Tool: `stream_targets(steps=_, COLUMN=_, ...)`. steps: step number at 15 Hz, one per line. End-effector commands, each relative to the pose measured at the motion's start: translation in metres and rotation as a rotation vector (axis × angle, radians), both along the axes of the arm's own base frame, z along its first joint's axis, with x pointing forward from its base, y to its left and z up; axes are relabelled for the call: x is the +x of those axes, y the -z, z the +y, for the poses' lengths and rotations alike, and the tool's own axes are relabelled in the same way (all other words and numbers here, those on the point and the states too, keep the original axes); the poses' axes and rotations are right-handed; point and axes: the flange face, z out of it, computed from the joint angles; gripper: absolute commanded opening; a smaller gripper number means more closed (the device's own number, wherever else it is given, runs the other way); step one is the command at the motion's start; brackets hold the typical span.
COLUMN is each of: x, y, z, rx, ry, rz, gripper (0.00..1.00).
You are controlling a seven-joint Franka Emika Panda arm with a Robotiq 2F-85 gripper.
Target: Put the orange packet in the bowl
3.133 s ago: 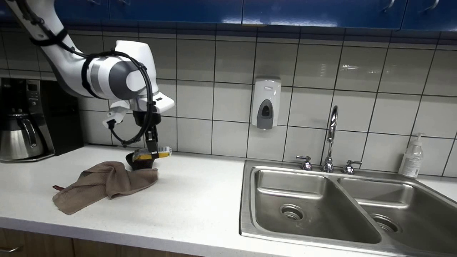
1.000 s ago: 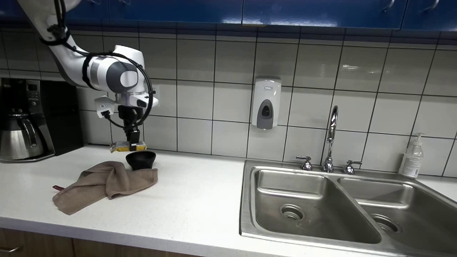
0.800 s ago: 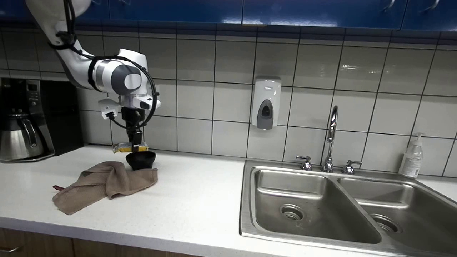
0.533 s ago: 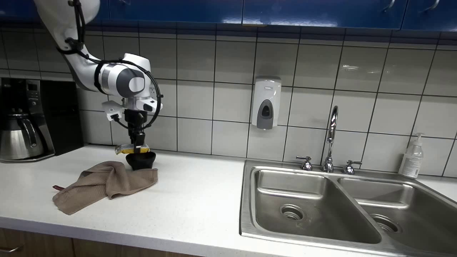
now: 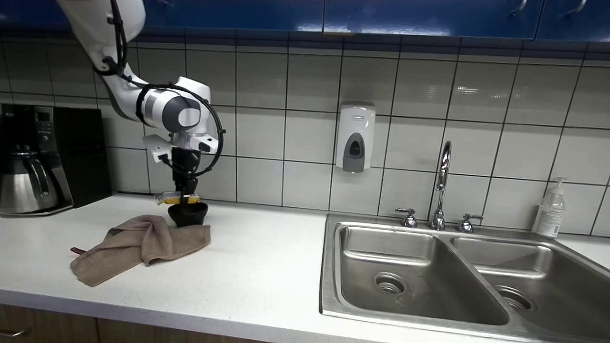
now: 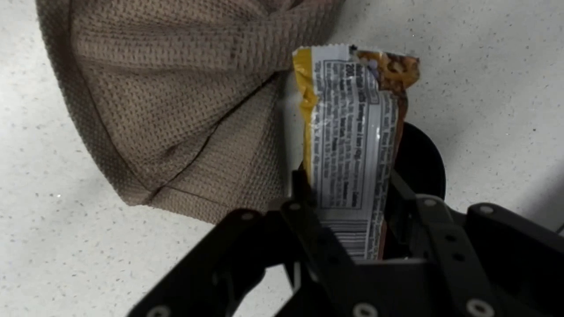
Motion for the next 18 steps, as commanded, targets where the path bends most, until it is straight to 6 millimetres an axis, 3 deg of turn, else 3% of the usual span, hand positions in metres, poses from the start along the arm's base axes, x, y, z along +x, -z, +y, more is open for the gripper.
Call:
stream_targets(steps=1, x=0.016, y=-0.008, z=-0.007, rx=0.03, ry=-0.036, rz=0.022, gripper=0.18)
stream_targets(steps=18, x=0.036, y=0.024, z=-0.014, rx=0.073, ry=-0.038, rz=0.135, gripper=0.18)
